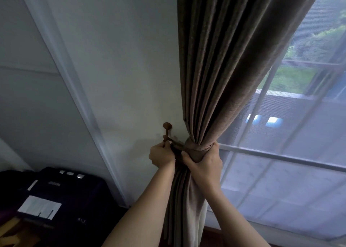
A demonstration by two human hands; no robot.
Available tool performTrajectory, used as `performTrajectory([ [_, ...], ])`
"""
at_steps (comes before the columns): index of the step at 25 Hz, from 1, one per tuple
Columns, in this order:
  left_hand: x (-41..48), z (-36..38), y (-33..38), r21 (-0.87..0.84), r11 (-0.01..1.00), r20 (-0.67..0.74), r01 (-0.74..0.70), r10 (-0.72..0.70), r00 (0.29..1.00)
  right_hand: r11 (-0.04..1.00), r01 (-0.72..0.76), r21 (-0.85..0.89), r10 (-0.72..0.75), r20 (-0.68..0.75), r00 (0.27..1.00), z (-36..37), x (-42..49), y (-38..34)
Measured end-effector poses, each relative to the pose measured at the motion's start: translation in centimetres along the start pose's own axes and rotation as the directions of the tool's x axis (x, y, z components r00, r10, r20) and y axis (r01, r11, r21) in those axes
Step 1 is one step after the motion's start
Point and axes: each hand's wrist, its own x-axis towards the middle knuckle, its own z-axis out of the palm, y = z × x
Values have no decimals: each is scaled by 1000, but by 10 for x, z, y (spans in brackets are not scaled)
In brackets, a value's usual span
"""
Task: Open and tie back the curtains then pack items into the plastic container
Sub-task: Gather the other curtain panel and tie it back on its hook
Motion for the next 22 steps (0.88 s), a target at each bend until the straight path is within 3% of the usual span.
performTrajectory([
  [4,7,5,-6,-149,986,91,75,-62,994,999,1,-36,-1,10,1000,4,-1,5],
  [6,11,1,-2,-212,956,193,202,-162,968,999,-5,-53,6,23,1000,5,-1,7],
  [9,24,-13,11,-365,748,482,555,-358,800,999,-18,-48,21,60,998,-1,-2,9],
  [11,37,-18,15,-446,589,588,674,-375,717,1000,0,-25,3,125,992,-8,-8,14],
  [12,41,-19,18,-449,550,638,704,-354,683,1000,17,-7,-16,158,987,-13,-11,18],
  [14,43,-19,22,-398,578,683,713,-332,650,999,53,4,-52,191,980,-23,-17,28],
  [16,37,-18,14,-373,638,701,674,-282,655,999,36,-14,-33,169,985,-29,-24,40],
  [18,28,-15,-2,-269,804,707,530,-209,676,999,-24,-22,27,131,991,-30,-35,48],
  [20,15,-17,-19,-27,990,720,138,-77,690,999,-43,-17,46,172,984,-27,-47,49],
  [22,11,-26,-31,140,963,813,-231,21,582,999,-33,6,30,280,960,-23,-54,48],
])
